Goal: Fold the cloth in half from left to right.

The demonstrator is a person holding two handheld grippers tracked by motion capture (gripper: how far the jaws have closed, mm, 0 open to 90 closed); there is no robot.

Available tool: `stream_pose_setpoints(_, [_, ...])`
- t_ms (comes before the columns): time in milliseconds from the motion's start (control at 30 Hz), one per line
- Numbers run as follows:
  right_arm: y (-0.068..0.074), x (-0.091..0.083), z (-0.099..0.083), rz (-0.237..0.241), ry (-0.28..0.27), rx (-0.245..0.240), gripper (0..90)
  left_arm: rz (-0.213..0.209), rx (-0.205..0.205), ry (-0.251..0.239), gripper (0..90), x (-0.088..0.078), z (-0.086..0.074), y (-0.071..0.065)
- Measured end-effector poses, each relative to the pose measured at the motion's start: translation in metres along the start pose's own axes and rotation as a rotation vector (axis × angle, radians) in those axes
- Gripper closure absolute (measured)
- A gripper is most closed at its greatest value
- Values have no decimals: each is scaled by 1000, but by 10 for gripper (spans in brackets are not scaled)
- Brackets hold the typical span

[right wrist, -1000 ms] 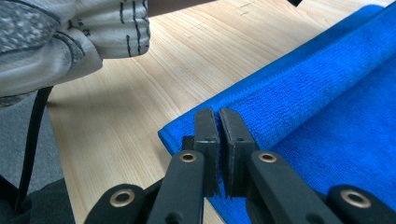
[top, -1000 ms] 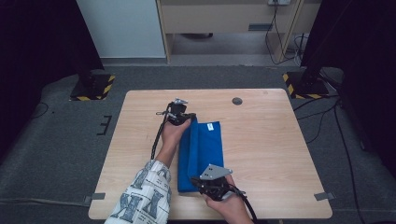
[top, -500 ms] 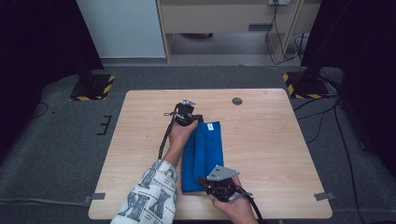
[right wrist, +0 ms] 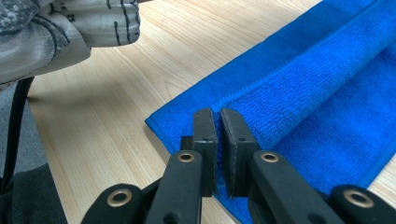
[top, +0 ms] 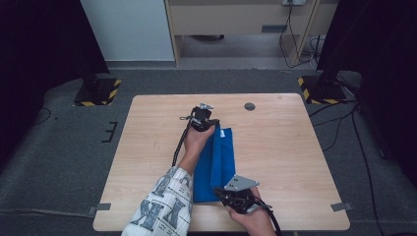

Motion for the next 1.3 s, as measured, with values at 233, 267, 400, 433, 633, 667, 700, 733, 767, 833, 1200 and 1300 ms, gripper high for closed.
stream_pose_setpoints(233, [-2, 0, -1, -2, 3, 5, 856, -3, 6, 10, 890, 4, -1, -1])
stream_pose_setpoints(267, [-2, -1, -1, -3, 4, 2, 856, -5, 5, 8, 890, 4, -1, -1])
stream_pose_setpoints(400, [-5, -4, -2, -15, 9, 0, 854, -9, -4, 8, 888, 6, -2, 0])
stream_pose_setpoints(433, [-6, -4, -3, -18, 12, 1, 854, -9, -5, 10, 888, 7, -2, 0])
stream_pose_setpoints(633, [-7, -3, -6, -16, 15, 7, 853, -2, -1, 29, 887, 12, -5, 1])
stream_pose_setpoints(667, [-7, -3, -6, -15, 16, 7, 853, -2, -2, 28, 887, 12, -5, 1])
stream_pose_setpoints(700, [-7, -2, -6, -15, 17, 9, 853, -2, -2, 27, 887, 12, -5, 1])
stream_pose_setpoints(733, [-7, -1, -7, -14, 16, 8, 853, -3, -2, 25, 887, 13, -5, 0])
stream_pose_setpoints(767, [-7, -1, -6, -13, 14, 11, 853, -1, -1, 25, 887, 13, -5, 0])
stream_pose_setpoints(833, [-7, -1, -6, -12, 14, 13, 852, 0, 2, 27, 887, 14, -4, -1])
stream_pose_setpoints(1200, [-10, -2, -12, -14, 18, 30, 847, 2, 4, 37, 887, 19, -6, -3])
stream_pose_setpoints(1300, [-11, -1, -13, -15, 22, 35, 842, -1, 1, 35, 885, 20, -6, -3])
Point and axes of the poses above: each handheld gripper's, and its own axes: x roughly forward along the jaws, z roughly out of its top, y roughly to its left, the point moved 3 cm from there along x, roughly forward along the jaws, and after that the axes turned 2 degrees about -x, right-handed, at the moved point
